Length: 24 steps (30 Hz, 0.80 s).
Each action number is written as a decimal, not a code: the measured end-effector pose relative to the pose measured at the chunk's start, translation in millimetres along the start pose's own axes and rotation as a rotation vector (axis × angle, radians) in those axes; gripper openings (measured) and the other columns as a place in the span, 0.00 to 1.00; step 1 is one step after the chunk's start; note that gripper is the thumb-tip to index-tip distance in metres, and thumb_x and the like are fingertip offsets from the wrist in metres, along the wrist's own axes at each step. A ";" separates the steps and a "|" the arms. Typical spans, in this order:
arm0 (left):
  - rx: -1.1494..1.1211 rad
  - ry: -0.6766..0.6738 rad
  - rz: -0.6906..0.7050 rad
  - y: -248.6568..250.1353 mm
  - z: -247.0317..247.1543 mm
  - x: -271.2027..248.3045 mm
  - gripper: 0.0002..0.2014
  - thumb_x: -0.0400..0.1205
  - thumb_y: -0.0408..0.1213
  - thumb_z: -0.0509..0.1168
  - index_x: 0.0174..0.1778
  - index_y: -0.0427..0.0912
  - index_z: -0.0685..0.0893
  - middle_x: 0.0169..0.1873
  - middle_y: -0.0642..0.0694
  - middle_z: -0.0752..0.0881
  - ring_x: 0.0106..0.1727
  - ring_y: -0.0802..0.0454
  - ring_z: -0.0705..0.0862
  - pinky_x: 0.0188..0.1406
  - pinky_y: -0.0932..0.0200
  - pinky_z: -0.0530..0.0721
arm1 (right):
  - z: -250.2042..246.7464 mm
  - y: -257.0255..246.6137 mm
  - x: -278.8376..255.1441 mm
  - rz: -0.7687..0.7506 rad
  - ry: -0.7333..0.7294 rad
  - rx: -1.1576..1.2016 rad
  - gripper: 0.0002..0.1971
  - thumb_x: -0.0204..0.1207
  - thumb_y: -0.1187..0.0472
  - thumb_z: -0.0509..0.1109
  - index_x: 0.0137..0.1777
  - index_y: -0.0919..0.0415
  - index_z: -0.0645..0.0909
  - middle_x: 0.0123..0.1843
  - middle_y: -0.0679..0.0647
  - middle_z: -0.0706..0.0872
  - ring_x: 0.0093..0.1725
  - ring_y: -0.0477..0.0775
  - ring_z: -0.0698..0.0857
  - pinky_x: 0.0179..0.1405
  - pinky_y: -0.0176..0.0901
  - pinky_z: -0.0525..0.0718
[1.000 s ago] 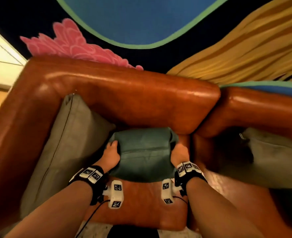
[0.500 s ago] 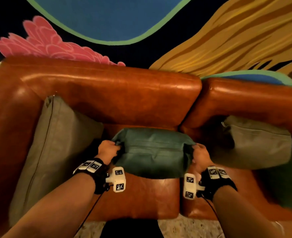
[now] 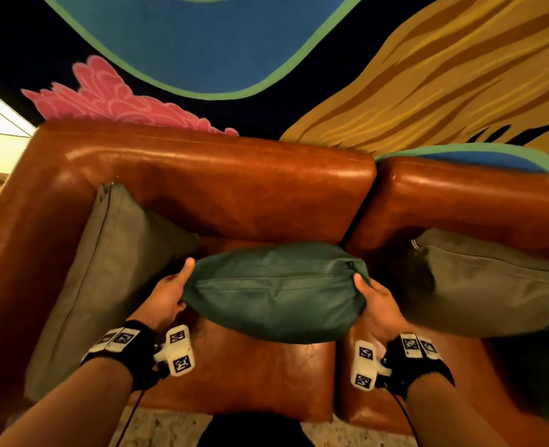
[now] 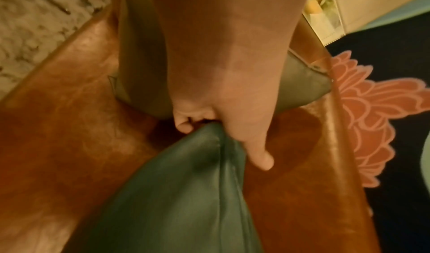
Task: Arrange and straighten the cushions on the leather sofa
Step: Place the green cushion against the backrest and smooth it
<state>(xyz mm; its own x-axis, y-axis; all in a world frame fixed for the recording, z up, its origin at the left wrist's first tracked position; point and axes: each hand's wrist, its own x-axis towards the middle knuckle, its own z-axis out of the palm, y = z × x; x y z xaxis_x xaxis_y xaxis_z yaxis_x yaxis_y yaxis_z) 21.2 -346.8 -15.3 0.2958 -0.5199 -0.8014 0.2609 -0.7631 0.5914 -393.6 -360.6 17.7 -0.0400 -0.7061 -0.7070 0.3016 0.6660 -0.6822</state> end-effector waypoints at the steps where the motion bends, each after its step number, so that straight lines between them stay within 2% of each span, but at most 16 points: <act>1: 0.068 -0.004 0.024 -6.3 2.6 2.6 0.19 0.80 0.55 0.70 0.55 0.44 0.86 0.51 0.45 0.92 0.53 0.46 0.89 0.61 0.43 0.83 | -4.4 -2.3 -4.1 0.033 -0.031 0.062 0.18 0.88 0.58 0.63 0.71 0.68 0.81 0.65 0.66 0.89 0.67 0.66 0.87 0.64 0.58 0.87; 3: 0.088 0.086 0.081 -14.1 9.1 4.7 0.19 0.79 0.50 0.73 0.54 0.36 0.87 0.52 0.36 0.91 0.51 0.39 0.90 0.55 0.40 0.87 | -10.5 -3.8 -9.9 0.055 -0.038 0.118 0.17 0.87 0.60 0.62 0.69 0.69 0.82 0.67 0.68 0.87 0.70 0.67 0.85 0.61 0.54 0.89; 5: 0.117 0.210 0.120 -16.5 12.9 6.0 0.19 0.82 0.45 0.72 0.55 0.30 0.85 0.48 0.34 0.88 0.47 0.40 0.87 0.46 0.45 0.84 | -6.2 -3.2 -14.4 0.045 -0.044 0.147 0.16 0.83 0.60 0.65 0.64 0.68 0.86 0.67 0.69 0.87 0.68 0.66 0.86 0.60 0.51 0.90; 6: 0.162 0.248 0.118 -16.5 13.2 6.7 0.19 0.83 0.44 0.71 0.55 0.28 0.85 0.47 0.32 0.87 0.46 0.39 0.86 0.45 0.45 0.82 | -0.1 -2.9 -16.6 0.038 -0.037 0.138 0.17 0.81 0.59 0.67 0.63 0.68 0.87 0.66 0.69 0.87 0.66 0.65 0.88 0.62 0.52 0.89; 8: 0.246 0.295 0.115 -21.1 5.6 14.8 0.20 0.83 0.44 0.70 0.54 0.26 0.85 0.50 0.28 0.88 0.50 0.32 0.86 0.51 0.41 0.83 | 14.2 2.1 -19.8 0.033 -0.067 0.099 0.21 0.79 0.56 0.70 0.66 0.70 0.85 0.67 0.71 0.87 0.67 0.66 0.87 0.72 0.57 0.82; 10: 0.288 0.336 0.079 -20.4 -1.6 19.4 0.23 0.84 0.47 0.68 0.59 0.26 0.84 0.55 0.26 0.87 0.57 0.29 0.85 0.58 0.39 0.82 | 24.9 6.7 -26.5 0.024 -0.147 0.005 0.25 0.77 0.55 0.73 0.66 0.74 0.84 0.66 0.73 0.86 0.68 0.68 0.85 0.75 0.59 0.77; 12: 0.301 0.377 0.035 -15.4 -4.3 19.0 0.27 0.86 0.50 0.65 0.66 0.26 0.81 0.60 0.25 0.85 0.63 0.28 0.83 0.64 0.39 0.80 | 27.4 10.2 -28.9 -0.021 -0.233 -0.159 0.22 0.77 0.57 0.74 0.64 0.73 0.85 0.64 0.72 0.88 0.65 0.66 0.86 0.73 0.59 0.78; 13: 0.287 0.388 0.044 -14.2 -4.6 15.9 0.29 0.86 0.52 0.63 0.68 0.26 0.81 0.62 0.25 0.84 0.64 0.28 0.82 0.65 0.39 0.80 | 26.7 11.1 -24.6 -0.078 -0.217 -0.298 0.19 0.78 0.60 0.75 0.65 0.71 0.85 0.63 0.69 0.89 0.65 0.66 0.86 0.73 0.60 0.80; 15: 0.282 0.375 0.147 -5.4 9.3 2.9 0.30 0.87 0.55 0.60 0.64 0.27 0.83 0.59 0.26 0.86 0.63 0.30 0.84 0.64 0.40 0.81 | 24.1 11.0 0.7 -0.184 -0.013 -0.691 0.19 0.79 0.67 0.74 0.69 0.66 0.79 0.65 0.67 0.87 0.67 0.66 0.85 0.73 0.61 0.80; 16: 0.300 0.332 0.208 -1.8 16.6 -6.8 0.30 0.86 0.58 0.59 0.61 0.30 0.85 0.56 0.29 0.88 0.60 0.32 0.86 0.61 0.42 0.82 | 27.0 10.7 13.1 -0.165 0.130 -0.822 0.22 0.79 0.69 0.71 0.72 0.65 0.74 0.68 0.68 0.83 0.69 0.68 0.82 0.73 0.60 0.78; 17: 0.308 0.268 0.261 -0.3 26.6 -15.0 0.30 0.83 0.62 0.60 0.56 0.34 0.87 0.53 0.33 0.90 0.57 0.35 0.88 0.59 0.43 0.84 | 34.7 6.9 21.1 -0.131 0.241 -0.813 0.25 0.79 0.69 0.69 0.76 0.66 0.70 0.71 0.69 0.79 0.71 0.70 0.79 0.73 0.58 0.77; 19: 0.230 0.033 0.285 3.2 45.5 -41.2 0.33 0.75 0.69 0.66 0.53 0.39 0.89 0.49 0.40 0.93 0.52 0.42 0.91 0.56 0.45 0.88 | 42.8 5.5 41.2 -0.058 0.351 -0.531 0.26 0.81 0.64 0.66 0.77 0.63 0.64 0.72 0.69 0.76 0.67 0.68 0.80 0.69 0.56 0.77; 20: 0.193 -0.110 0.260 4.6 54.2 -53.0 0.33 0.72 0.68 0.70 0.54 0.40 0.89 0.49 0.41 0.93 0.53 0.44 0.92 0.56 0.46 0.88 | 44.6 3.9 51.0 0.003 0.359 -0.360 0.25 0.82 0.59 0.65 0.77 0.60 0.64 0.71 0.66 0.77 0.62 0.64 0.81 0.66 0.54 0.77; 21: 0.173 -0.244 0.244 4.8 60.6 -60.4 0.31 0.70 0.65 0.74 0.56 0.41 0.89 0.51 0.41 0.93 0.54 0.43 0.92 0.57 0.46 0.88 | 40.8 5.2 64.4 0.074 0.360 -0.205 0.28 0.79 0.49 0.65 0.76 0.57 0.64 0.71 0.62 0.78 0.60 0.62 0.81 0.66 0.55 0.77; 22: 0.180 -0.322 0.225 6.1 61.6 -61.4 0.29 0.70 0.59 0.78 0.57 0.40 0.89 0.52 0.40 0.93 0.55 0.41 0.91 0.58 0.45 0.88 | 36.2 5.3 74.4 0.142 0.356 -0.163 0.36 0.73 0.37 0.65 0.76 0.54 0.65 0.71 0.58 0.78 0.63 0.62 0.81 0.70 0.59 0.77; 24: 0.128 -0.340 0.193 10.5 53.6 -56.9 0.22 0.73 0.48 0.78 0.58 0.38 0.88 0.54 0.35 0.92 0.53 0.40 0.91 0.55 0.46 0.89 | 25.1 2.9 82.7 0.188 0.336 -0.368 0.51 0.60 0.16 0.61 0.73 0.54 0.72 0.68 0.53 0.82 0.67 0.63 0.82 0.72 0.66 0.77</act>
<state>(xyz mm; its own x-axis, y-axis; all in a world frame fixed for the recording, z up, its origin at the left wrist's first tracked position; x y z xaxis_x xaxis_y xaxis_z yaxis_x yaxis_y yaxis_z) -42.1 -345.7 31.7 0.0022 -0.7391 -0.6736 0.1072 -0.6696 0.7350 -372.1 -423.2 -38.1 -0.3388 -0.4903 -0.8030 -0.0188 0.8569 -0.5152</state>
